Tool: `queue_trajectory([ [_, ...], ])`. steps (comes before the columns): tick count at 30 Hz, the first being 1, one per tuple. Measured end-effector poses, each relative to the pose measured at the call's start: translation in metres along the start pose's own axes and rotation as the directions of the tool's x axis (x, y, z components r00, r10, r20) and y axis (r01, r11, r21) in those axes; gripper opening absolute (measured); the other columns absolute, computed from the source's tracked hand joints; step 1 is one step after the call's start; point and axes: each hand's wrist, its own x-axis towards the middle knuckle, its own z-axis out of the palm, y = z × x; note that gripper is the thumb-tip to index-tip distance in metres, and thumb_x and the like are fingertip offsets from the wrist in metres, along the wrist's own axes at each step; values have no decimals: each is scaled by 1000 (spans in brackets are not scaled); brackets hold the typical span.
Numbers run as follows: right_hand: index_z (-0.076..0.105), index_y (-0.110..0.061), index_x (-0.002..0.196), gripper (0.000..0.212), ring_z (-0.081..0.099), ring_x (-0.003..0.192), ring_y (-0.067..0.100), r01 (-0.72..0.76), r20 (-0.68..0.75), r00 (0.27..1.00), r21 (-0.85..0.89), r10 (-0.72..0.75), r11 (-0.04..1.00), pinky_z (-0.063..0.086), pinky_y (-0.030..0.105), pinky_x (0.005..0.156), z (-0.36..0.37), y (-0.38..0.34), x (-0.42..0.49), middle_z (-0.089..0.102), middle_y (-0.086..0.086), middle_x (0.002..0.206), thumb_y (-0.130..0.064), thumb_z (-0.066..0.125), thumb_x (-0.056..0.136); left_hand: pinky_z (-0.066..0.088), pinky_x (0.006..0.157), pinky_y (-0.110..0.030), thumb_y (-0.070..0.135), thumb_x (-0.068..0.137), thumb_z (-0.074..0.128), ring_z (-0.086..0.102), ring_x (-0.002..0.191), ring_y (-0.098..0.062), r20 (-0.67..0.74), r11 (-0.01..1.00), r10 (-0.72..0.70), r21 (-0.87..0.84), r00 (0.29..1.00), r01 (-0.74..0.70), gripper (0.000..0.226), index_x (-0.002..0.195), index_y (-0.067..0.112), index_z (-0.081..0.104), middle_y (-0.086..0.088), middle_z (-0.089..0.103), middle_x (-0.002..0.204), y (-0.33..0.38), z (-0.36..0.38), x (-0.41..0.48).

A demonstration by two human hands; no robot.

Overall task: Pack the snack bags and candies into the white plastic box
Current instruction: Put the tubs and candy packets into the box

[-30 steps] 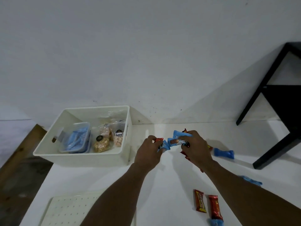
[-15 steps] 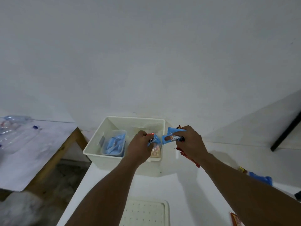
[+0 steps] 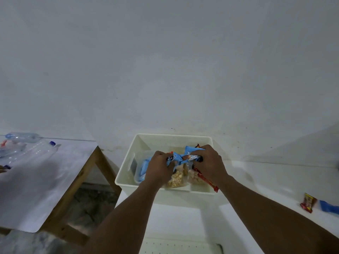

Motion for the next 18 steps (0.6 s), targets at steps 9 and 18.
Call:
queue_trajectory([
  [9, 73, -26, 111, 34, 63, 101, 22, -159, 42, 986, -14, 159, 987, 40, 22, 75, 43, 23, 19, 62, 3, 113, -18, 71, 78, 46, 67, -26, 34, 85, 72, 64, 77, -11, 182, 982, -70, -161, 981, 101, 19, 95, 19, 77, 0, 75, 86, -25, 40, 35],
  [18, 75, -19, 102, 23, 64, 104, 19, -193, 320, 927, -44, 197, 980, 52, 29, 90, 45, 33, 11, 70, 3, 111, -13, 73, 80, 53, 85, -27, 30, 83, 77, 67, 106, -22, 412, 974, -86, -156, 907, 163, 42, 122, 20, 68, -6, 69, 120, -31, 56, 27],
])
